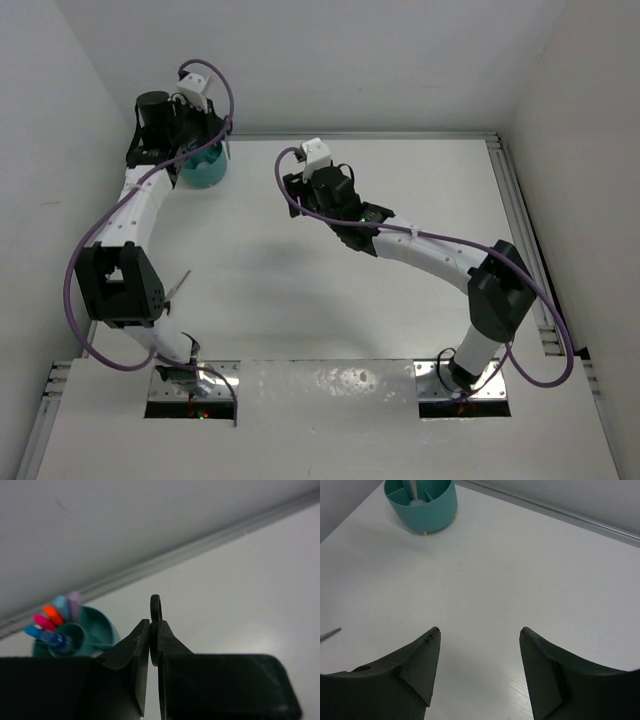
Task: Sort the stationery into containers
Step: Place the scissors in the storage box.
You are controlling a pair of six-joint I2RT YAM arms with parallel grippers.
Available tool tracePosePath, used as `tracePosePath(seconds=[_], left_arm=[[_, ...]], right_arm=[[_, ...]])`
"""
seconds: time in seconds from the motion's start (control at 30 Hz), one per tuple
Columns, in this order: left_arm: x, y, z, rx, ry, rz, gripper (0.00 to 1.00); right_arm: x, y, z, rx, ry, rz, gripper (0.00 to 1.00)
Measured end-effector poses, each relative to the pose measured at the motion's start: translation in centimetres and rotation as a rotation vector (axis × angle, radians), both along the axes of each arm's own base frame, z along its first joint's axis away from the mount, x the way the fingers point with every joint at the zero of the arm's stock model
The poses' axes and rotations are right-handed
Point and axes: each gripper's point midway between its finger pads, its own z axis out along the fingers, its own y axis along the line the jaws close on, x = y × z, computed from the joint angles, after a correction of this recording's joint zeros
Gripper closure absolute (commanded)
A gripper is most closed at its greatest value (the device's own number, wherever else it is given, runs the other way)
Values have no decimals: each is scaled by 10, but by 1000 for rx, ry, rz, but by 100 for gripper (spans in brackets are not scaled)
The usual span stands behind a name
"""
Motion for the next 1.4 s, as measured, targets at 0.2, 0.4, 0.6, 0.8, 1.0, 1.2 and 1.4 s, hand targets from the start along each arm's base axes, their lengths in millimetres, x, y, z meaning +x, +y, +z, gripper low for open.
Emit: tracePosePath(seconds=[0.2, 0.4, 0.6, 0.8, 1.0, 1.2, 1.4], left_arm=[[62, 45, 15, 31, -236, 113, 100], [109, 62, -21, 22, -263, 160, 100], [136, 68, -47, 24, -262, 170, 100], [142, 78, -51, 30, -271, 187, 100], [141, 97, -50, 43, -274, 214, 100], [137, 106, -63, 51, -252, 221, 100], [140, 102, -77, 34, -232, 204, 100]], right_arm=[[9, -16, -9, -18, 24, -10, 37], [24, -37, -20, -30, 60, -27, 38], [34, -50, -46, -59, 122, -43, 38], [32, -51, -60, -76, 161, -40, 38], [32, -51, -61, -72, 167, -42, 38], [34, -49, -61, -71, 173, -43, 39], [33, -51, -64, -83, 184, -44, 39]])
